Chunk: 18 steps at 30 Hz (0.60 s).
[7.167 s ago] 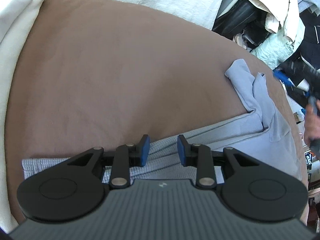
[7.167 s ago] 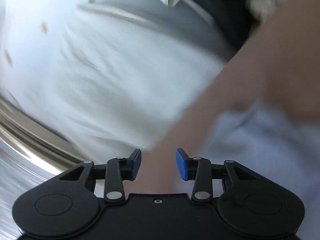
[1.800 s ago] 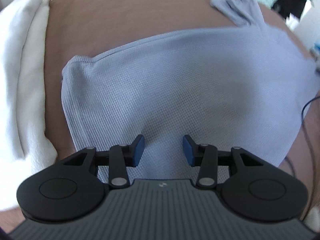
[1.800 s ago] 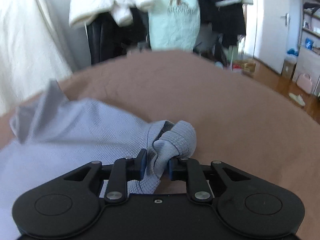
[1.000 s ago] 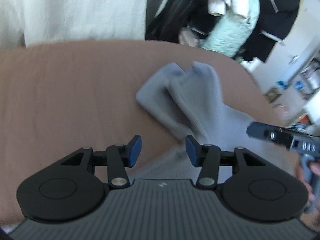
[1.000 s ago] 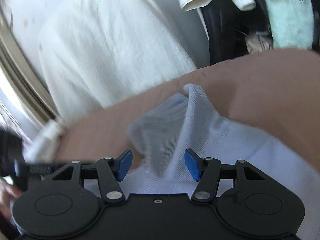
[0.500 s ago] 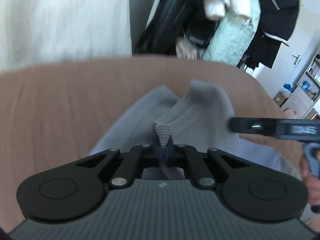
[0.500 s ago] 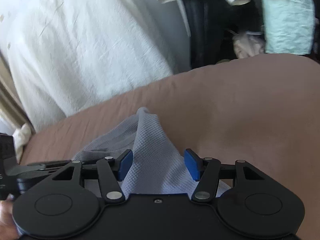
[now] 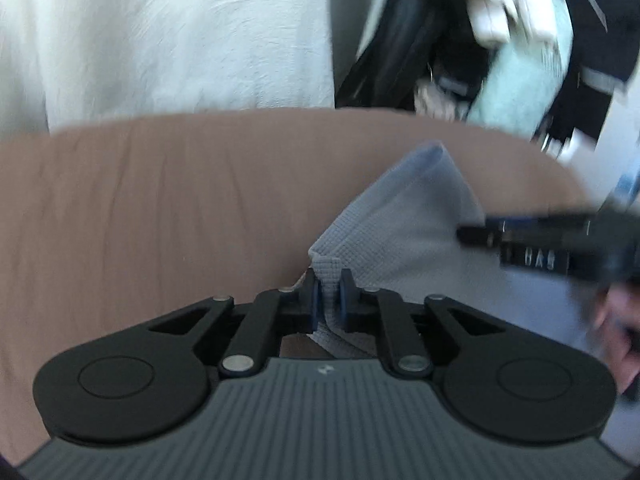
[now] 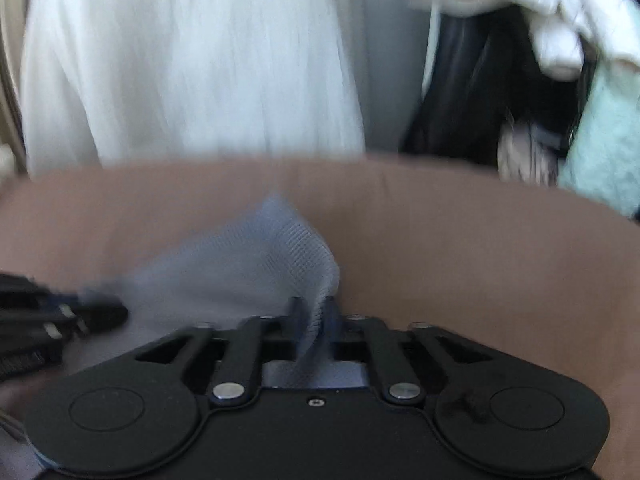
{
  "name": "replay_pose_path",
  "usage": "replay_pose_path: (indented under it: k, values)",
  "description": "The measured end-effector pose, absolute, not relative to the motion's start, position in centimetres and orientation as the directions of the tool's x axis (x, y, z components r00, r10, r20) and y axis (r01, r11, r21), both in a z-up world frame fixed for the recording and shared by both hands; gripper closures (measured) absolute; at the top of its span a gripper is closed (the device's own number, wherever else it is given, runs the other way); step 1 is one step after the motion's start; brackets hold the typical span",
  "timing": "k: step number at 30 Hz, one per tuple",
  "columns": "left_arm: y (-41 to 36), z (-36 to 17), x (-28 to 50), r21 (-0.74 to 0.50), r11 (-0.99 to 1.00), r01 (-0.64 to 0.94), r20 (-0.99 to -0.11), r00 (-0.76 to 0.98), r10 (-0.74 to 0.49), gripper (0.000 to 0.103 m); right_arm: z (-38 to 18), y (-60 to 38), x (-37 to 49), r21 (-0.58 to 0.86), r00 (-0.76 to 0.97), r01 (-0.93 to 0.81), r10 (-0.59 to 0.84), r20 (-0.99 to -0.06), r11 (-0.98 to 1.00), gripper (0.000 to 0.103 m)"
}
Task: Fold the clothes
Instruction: 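Grasp the grey shirt side with the left gripper and fold it over the body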
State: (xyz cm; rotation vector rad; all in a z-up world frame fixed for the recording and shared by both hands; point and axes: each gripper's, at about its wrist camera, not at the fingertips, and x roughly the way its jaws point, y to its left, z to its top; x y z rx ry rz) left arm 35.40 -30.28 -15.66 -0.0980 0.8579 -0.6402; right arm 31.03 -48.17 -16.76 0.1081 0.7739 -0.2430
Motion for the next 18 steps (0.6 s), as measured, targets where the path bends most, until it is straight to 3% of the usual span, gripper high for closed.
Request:
replay_pose_path:
  k: [1,2,3,4,7,10,12,13,14,16,18]
  values:
    - [-29.6,-15.5,35.8,-0.38,0.8,0.464,-0.666,0.463,-0.585,0.081,-16.6,-48.1,30.8,0.011,0.686,0.279,-0.191,-0.702,0.96,0.068]
    - [-28.9,-15.5,36.3,-0.409,0.799,0.44,-0.67,0.45,-0.591,0.065,-15.7,-48.1,29.7,0.056,0.708,0.321,-0.201,-0.677,0.945,0.064]
    - [-28.1,-15.5,36.7,-0.434,0.8,0.415,-0.675,0.438,-0.594,0.053,-14.8,-48.0,28.5,0.107,0.723,0.365,-0.209,-0.659,0.925,0.054]
    - [-27.7,-15.7,37.4,-0.462,0.795,0.392,-0.679,0.42,-0.602,0.042,-14.0,-47.8,27.1,0.161,0.732,0.396,-0.205,-0.649,0.904,0.051]
    - [-27.4,-16.4,38.9,-0.527,0.772,0.355,-0.683,0.363,-0.633,0.038,-12.4,-47.7,22.4,0.326,0.763,0.408,-0.123,-0.634,0.853,0.051]
    - [-28.3,-16.8,38.7,-0.548,0.742,0.387,-0.663,0.339,-0.667,0.032,-12.9,-46.8,19.1,0.397,0.748,0.333,0.016,-0.664,0.855,0.051]
    - [-29.6,-17.1,38.1,-0.554,0.719,0.42,-0.649,0.323,-0.689,0.034,-13.9,-45.5,17.9,0.367,0.716,0.307,0.041,-0.697,0.878,0.051]
    - [-30.2,-17.3,37.8,-0.556,0.707,0.436,-0.642,0.315,-0.699,0.053,-14.5,-44.9,17.7,0.333,0.697,0.3,0.033,-0.717,0.894,0.051]
    - [-30.9,-17.2,37.3,-0.543,0.697,0.468,-0.644,0.301,-0.704,0.095,-15.1,-44.4,17.7,0.294,0.675,0.297,0.018,-0.737,0.909,0.051]
    - [-31.8,-16.8,36.1,-0.528,0.667,0.525,-0.631,0.283,-0.722,0.094,-16.3,-43.4,17.6,0.216,0.632,0.292,-0.019,-0.775,0.932,0.051]
    - [-31.6,-15.0,34.3,-0.549,0.592,0.59,-0.55,0.279,-0.787,0.094,-16.6,-43.3,16.6,0.153,0.629,0.303,-0.076,-0.774,0.941,0.05]
